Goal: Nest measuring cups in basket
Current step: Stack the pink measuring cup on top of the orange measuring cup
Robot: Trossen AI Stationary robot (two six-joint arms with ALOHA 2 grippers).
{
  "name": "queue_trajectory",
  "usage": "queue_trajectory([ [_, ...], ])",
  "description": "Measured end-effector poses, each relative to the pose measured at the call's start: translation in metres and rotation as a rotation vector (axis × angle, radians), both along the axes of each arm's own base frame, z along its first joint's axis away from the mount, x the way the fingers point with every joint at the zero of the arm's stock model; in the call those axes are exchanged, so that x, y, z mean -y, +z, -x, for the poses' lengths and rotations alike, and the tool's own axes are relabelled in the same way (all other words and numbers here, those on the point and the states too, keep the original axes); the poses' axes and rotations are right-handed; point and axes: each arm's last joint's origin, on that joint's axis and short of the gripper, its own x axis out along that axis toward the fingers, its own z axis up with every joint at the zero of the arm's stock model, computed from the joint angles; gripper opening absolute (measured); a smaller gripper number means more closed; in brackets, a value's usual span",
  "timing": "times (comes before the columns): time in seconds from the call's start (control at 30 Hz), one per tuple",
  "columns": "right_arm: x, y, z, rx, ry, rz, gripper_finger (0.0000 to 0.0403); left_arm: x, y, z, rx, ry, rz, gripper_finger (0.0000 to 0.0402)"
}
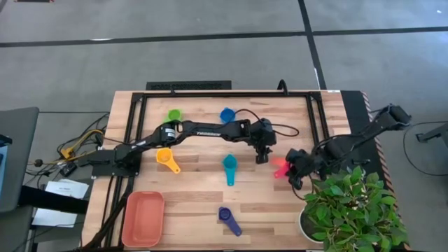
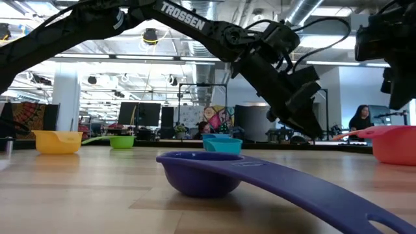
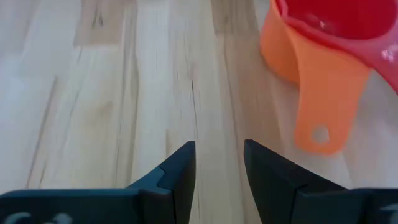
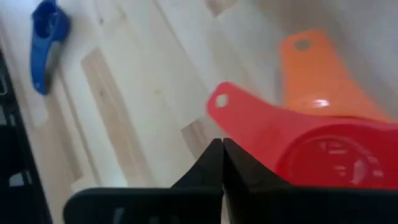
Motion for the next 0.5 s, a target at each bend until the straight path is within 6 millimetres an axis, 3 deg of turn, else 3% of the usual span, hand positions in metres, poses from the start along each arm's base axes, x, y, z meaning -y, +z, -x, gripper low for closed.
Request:
queue_trajectory([
  [0.27, -0.016, -0.014, -0.008, -0.069, 0.004, -0.013, 0.0013, 0.001, -0.013, -0.003, -0.006, 0.028, 0.048, 0.0126],
  [0.5, -0.021, -0.022, -0.013, -0.109, -0.017, -0.026, 0.0024, 0.009, -0.010, -0.006, 0.034, 0.004, 0.056, 0.0125],
])
